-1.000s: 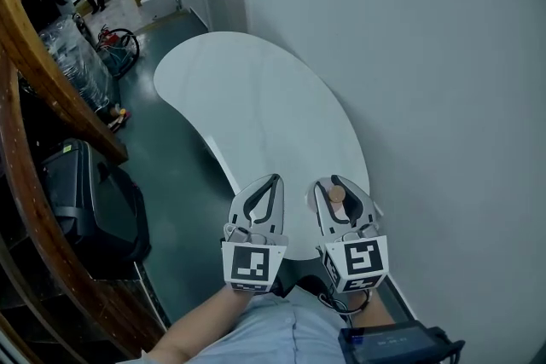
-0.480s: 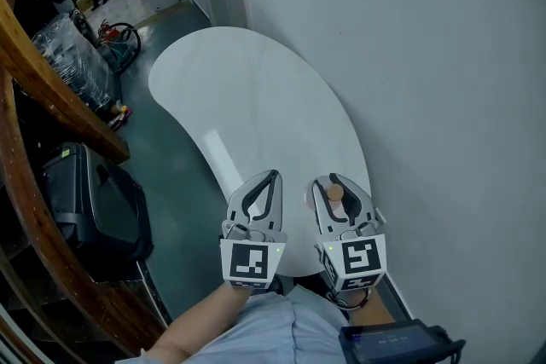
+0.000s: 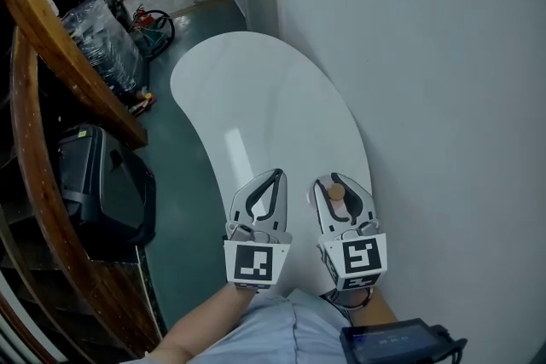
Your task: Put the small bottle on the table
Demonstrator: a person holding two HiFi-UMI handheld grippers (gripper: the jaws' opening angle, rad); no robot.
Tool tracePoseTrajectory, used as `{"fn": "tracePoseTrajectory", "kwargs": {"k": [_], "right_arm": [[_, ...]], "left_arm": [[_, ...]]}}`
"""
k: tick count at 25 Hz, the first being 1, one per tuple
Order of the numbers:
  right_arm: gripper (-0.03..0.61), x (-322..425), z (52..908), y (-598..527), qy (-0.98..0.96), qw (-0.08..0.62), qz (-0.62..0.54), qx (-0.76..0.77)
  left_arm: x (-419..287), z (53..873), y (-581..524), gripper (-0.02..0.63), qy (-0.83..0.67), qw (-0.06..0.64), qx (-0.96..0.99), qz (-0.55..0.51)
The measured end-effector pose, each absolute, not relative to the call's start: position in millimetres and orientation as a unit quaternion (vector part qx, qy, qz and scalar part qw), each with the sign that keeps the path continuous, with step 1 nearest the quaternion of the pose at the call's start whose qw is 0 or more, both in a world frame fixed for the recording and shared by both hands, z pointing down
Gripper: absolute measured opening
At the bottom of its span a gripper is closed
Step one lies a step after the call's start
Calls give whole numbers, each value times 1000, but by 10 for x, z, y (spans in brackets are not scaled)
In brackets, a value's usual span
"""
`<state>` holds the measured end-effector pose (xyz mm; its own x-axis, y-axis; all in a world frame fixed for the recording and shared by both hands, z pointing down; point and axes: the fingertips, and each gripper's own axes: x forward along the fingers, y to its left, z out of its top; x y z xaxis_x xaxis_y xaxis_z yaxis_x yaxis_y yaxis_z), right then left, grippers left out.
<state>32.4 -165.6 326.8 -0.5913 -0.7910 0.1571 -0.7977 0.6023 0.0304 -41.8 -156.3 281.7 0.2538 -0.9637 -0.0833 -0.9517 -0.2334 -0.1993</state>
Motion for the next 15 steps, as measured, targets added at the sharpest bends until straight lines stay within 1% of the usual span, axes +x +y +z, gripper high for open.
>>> {"fn": "tracePoseTrajectory", "kwargs": {"k": [3,6,12,14,15], "right_arm": [[114,280,3307,-1758,-902,79,19,424],[115,205,3402,-1815,-906,83,28,413],[114,122,3556,-1942,-910,95,38,403],[114,103,3599,-1966,-908,100,41,405],[114,100,3620,-1978,-907,102,43,406]], "left_arm": [[-455,2785,-1633,0,630,119,-767,-32],[-525,2823,-1651,0,630,142,-760,-71],[-607,2895,-1751,0,625,161,-756,-106],[-654,2932,-1767,0,624,161,-756,-114],[-677,2962,-1778,0,628,150,-756,-107]]}}
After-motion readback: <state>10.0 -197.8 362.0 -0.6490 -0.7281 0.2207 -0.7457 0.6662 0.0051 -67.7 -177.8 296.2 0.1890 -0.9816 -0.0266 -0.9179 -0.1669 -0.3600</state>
